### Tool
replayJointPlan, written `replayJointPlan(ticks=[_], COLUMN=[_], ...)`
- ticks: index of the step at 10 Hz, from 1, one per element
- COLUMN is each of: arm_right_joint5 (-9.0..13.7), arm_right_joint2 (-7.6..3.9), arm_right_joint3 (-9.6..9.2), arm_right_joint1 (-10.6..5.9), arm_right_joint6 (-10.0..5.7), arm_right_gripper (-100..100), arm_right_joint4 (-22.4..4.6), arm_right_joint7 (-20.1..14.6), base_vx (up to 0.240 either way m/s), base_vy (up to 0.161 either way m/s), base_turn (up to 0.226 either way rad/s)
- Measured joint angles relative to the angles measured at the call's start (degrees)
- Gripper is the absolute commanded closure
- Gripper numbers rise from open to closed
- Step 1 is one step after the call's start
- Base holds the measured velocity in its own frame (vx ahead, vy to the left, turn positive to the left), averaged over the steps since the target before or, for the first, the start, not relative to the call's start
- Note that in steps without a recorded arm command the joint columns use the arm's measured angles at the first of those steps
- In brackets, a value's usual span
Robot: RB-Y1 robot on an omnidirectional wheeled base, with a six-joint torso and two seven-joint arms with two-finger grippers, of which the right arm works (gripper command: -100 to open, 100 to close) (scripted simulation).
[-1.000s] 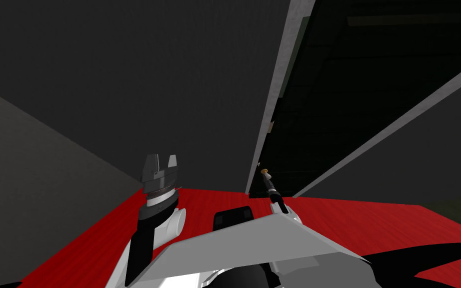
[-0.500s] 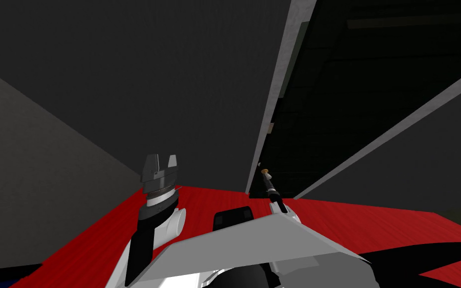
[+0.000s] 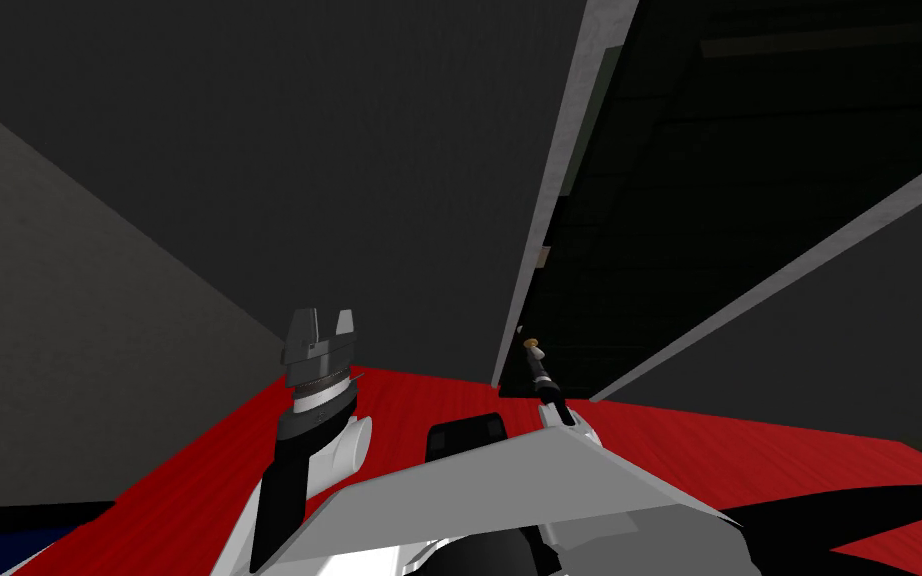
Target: Pull the door open
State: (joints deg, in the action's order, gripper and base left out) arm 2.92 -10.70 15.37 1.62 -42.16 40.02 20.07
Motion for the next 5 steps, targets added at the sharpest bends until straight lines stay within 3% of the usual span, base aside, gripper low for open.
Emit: replayJointPlan(ticks=[1, 2, 3, 4, 5], arm_right_joint5=[0.40, 0.67, 1.08, 1.33, 1.48], arm_right_joint2=[0.16, 0.00, 0.01, 0.12, -0.28], arm_right_joint3=[-0.19, -0.26, -0.67, -0.76, -0.70], arm_right_joint1=[0.40, -0.21, 0.80, 0.39, -1.07], arm_right_joint6=[-0.09, -0.39, 0.73, 0.28, -0.69], arm_right_gripper=[100, 100, 100, 100, 100], arm_right_joint4=[0.51, -0.40, 1.71, 1.02, -1.40], arm_right_joint7=[-1.09, -1.93, -3.38, -4.18, -4.49], base_vx=[-0.019, -0.027, -0.036, -0.017, -0.006], base_vy=[-0.008, -0.010, -0.021, -0.003, 0.002], base_turn=[0.048, 0.066, 0.011, 0.020, -0.009])
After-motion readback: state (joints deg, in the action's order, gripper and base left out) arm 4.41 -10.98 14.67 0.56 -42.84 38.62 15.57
